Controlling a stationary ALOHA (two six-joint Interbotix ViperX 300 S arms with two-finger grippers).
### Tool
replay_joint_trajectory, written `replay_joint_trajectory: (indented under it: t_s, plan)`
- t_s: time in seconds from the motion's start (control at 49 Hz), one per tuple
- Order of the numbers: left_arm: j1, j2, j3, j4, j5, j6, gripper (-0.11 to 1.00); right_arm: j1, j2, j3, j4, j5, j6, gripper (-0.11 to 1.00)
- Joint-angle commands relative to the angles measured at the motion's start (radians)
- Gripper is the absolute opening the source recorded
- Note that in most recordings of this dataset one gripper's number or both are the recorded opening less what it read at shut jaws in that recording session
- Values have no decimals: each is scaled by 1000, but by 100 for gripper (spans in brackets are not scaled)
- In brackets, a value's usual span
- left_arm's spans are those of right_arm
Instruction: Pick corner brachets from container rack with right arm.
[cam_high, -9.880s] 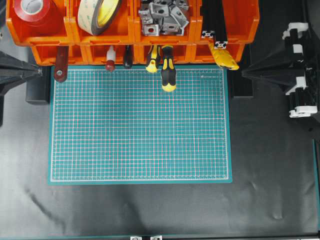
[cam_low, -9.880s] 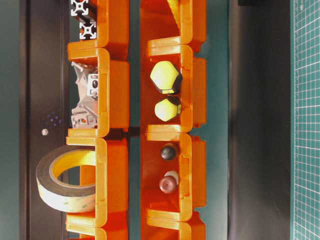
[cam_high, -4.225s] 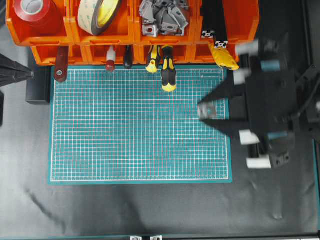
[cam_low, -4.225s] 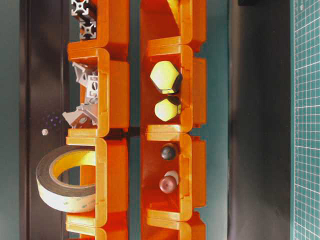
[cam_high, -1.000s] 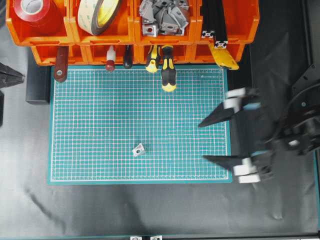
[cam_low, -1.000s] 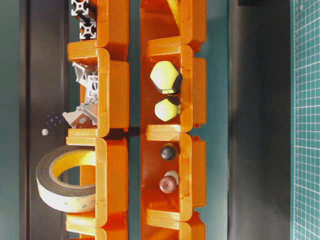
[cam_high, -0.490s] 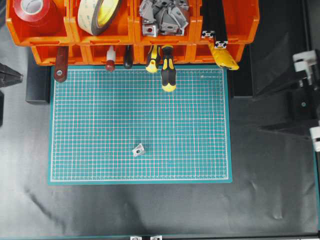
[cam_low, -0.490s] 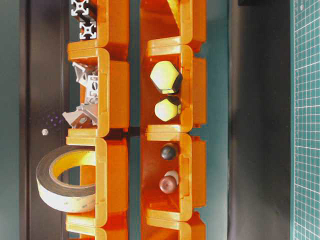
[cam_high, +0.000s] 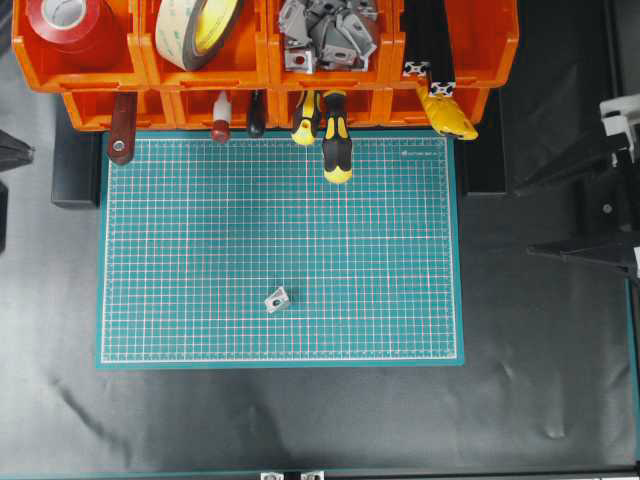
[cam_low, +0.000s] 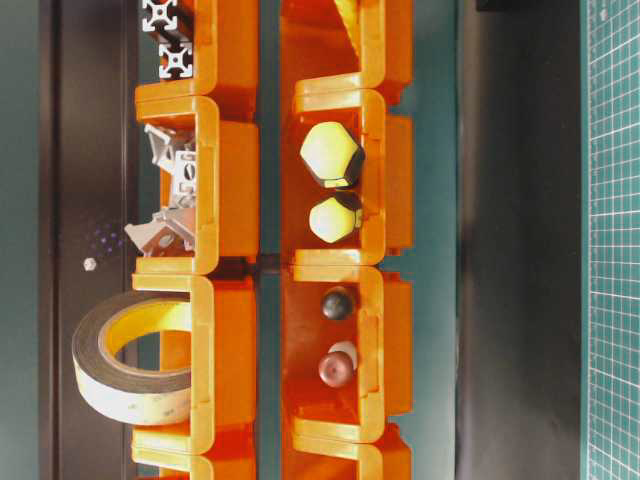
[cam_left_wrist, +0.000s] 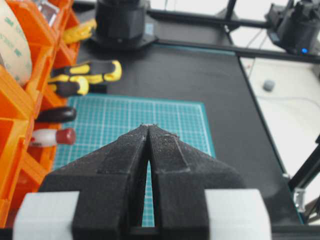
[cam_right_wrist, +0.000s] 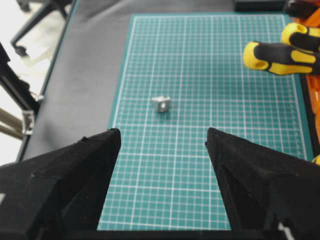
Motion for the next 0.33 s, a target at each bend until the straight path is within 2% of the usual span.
replay_joint_trajectory:
  t_s: [0.0, 0.306]
  plan:
    - [-2, -5, -14, 5, -9, -3, 0, 3, 2, -6, -3, 6, -3, 68]
    - [-2, -14, 3, 5, -11, -2, 0, 2, -15, 9, -20, 6, -6, 68]
